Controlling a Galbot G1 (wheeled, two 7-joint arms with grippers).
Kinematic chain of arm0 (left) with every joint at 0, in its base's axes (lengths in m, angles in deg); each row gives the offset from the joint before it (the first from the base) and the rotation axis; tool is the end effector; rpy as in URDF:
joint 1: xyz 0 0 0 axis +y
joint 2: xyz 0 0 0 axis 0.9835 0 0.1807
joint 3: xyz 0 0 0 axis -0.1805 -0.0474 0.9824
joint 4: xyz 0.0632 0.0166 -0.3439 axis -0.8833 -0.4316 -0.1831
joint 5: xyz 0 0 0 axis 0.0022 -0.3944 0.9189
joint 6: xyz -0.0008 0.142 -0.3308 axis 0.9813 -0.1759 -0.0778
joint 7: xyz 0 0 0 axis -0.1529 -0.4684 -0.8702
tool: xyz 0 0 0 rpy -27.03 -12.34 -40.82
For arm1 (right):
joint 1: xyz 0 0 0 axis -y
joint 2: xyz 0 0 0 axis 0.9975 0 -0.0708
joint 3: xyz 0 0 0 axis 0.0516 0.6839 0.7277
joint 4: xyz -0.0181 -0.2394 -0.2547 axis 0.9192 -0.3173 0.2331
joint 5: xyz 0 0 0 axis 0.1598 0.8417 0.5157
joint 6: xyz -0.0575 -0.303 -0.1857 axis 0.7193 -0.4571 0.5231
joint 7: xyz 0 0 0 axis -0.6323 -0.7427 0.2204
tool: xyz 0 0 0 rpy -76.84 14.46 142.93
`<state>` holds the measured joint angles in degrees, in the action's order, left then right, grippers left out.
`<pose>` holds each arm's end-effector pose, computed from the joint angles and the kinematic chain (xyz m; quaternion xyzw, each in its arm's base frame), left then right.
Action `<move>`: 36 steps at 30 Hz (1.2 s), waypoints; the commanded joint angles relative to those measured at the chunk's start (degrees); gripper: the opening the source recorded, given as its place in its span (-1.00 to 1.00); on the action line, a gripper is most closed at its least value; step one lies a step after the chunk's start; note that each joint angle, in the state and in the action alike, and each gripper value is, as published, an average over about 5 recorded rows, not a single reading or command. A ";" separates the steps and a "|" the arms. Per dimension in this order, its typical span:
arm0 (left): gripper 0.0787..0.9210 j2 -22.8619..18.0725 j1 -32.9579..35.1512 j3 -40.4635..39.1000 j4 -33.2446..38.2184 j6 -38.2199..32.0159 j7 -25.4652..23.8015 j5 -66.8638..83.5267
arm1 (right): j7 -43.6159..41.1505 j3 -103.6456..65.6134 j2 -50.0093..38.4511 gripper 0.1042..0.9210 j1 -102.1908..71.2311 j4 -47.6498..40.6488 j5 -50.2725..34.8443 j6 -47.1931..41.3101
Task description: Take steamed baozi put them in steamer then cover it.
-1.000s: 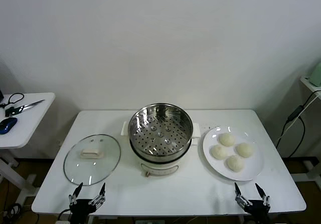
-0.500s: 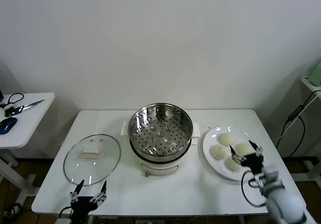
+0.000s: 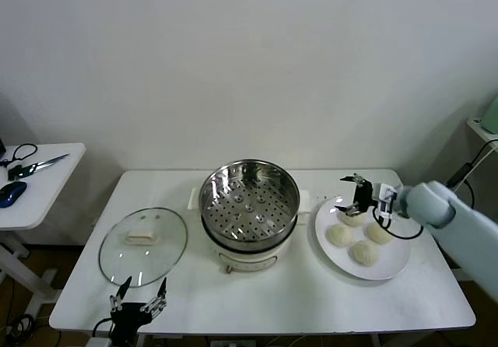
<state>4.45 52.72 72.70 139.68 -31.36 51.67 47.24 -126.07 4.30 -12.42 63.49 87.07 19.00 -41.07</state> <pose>0.1136 0.0695 -0.3477 0.0043 -0.9825 -0.0139 0.1855 0.5162 -0.2083 -0.1604 0.4673 -0.6506 0.5237 0.2898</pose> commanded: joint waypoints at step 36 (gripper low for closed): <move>0.77 -1.17 0.50 -0.46 -1.06 -1.12 -0.28 -1.60 | -11.66 2.62 26.94 0.76 3.52 -42.15 13.76 6.28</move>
<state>3.27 53.17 72.27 138.57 -32.51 51.41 45.64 -138.52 10.14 11.21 68.96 49.54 30.00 -35.26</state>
